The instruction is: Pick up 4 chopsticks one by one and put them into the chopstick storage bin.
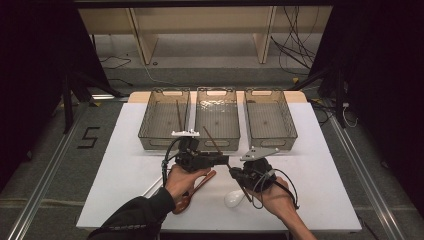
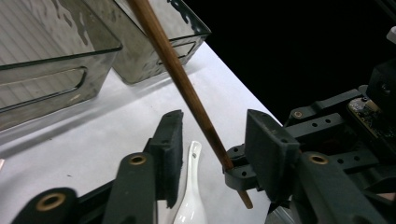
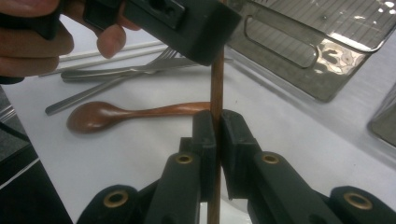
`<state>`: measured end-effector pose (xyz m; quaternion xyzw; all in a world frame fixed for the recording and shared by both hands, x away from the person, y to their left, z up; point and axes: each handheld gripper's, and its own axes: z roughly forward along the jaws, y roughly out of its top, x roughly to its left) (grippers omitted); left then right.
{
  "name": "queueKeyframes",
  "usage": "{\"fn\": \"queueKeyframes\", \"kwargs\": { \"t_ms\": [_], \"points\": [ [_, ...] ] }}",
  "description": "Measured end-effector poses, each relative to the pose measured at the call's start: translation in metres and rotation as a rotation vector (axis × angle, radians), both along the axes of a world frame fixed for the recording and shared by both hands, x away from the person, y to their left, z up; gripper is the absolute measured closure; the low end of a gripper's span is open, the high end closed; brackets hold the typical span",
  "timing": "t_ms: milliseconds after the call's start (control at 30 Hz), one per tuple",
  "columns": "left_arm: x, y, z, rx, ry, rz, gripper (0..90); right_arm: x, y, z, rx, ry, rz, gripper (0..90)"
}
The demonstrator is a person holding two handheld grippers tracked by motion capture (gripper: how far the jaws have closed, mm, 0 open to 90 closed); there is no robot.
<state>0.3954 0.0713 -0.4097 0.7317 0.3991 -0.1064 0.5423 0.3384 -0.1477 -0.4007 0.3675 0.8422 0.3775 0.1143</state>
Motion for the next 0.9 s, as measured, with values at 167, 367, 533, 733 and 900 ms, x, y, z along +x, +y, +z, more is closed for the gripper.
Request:
{"fn": "queueKeyframes", "kwargs": {
  "t_ms": [167,367,533,733,900],
  "points": [
    [-0.0003,-0.0005,-0.0009,-0.017,0.009,-0.010,64.6,-0.0016,0.0021,0.0002,0.004,-0.006,0.012,85.3],
    [0.0000,-0.0005,-0.0020,-0.028,0.013,-0.019,69.7,-0.0020,0.0026,0.0006,0.010,-0.015,0.013,85.3],
    [0.0023,0.0028,-0.0047,-0.062,0.042,-0.010,75.7,-0.0025,0.0027,0.0018,0.024,-0.023,0.017,85.3],
    [0.0012,0.0022,-0.0001,-0.073,0.035,-0.024,80.8,-0.0031,0.0021,0.0023,0.033,-0.031,0.020,85.0],
    [0.0003,0.0024,0.0040,-0.075,0.027,-0.033,84.3,-0.0027,0.0009,0.0018,0.050,-0.035,0.020,81.9]
  ]
}}
